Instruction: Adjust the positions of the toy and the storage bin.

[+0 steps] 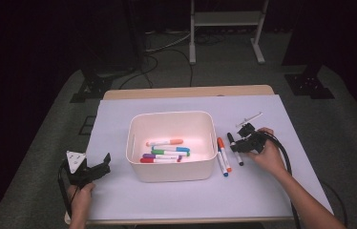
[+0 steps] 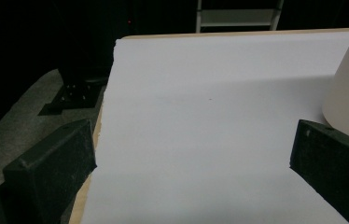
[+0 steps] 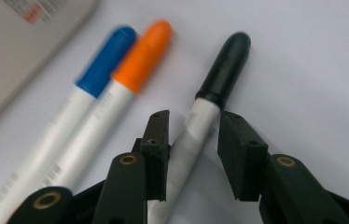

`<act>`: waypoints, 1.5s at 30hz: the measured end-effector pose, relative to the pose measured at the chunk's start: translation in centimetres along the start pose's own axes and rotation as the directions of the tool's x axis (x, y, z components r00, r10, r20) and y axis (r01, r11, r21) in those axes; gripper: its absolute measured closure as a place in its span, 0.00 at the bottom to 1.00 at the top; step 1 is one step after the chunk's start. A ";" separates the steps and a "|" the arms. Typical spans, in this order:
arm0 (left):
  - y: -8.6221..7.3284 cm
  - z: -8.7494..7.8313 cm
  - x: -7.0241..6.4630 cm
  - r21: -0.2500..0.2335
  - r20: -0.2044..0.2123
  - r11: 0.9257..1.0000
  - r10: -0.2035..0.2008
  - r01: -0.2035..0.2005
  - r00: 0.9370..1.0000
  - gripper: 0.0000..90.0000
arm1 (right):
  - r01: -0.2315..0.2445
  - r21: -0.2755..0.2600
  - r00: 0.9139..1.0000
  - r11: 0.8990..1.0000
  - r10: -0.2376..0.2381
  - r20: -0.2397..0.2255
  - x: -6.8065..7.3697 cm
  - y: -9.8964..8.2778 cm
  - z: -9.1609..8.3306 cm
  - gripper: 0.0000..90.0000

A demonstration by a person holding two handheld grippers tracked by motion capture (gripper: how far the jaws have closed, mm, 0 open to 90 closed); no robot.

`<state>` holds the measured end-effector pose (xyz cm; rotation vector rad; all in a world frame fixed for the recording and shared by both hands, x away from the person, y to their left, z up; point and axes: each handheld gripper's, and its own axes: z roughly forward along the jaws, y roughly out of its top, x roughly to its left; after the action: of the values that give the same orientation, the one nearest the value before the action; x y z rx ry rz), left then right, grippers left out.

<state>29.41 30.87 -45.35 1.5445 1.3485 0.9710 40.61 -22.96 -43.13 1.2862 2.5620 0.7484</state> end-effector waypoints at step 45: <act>0.0 0.0 -0.1 -0.004 -0.003 1.000 0.006 -0.006 1.000 0.00 | 0.007 -0.161 0.980 0.987 -0.038 -0.195 2.3 -0.3 -12.1 0.84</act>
<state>29.38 30.81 -45.35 1.5455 1.3443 0.9793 34.48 -25.57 -32.75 1.1851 2.5971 1.1033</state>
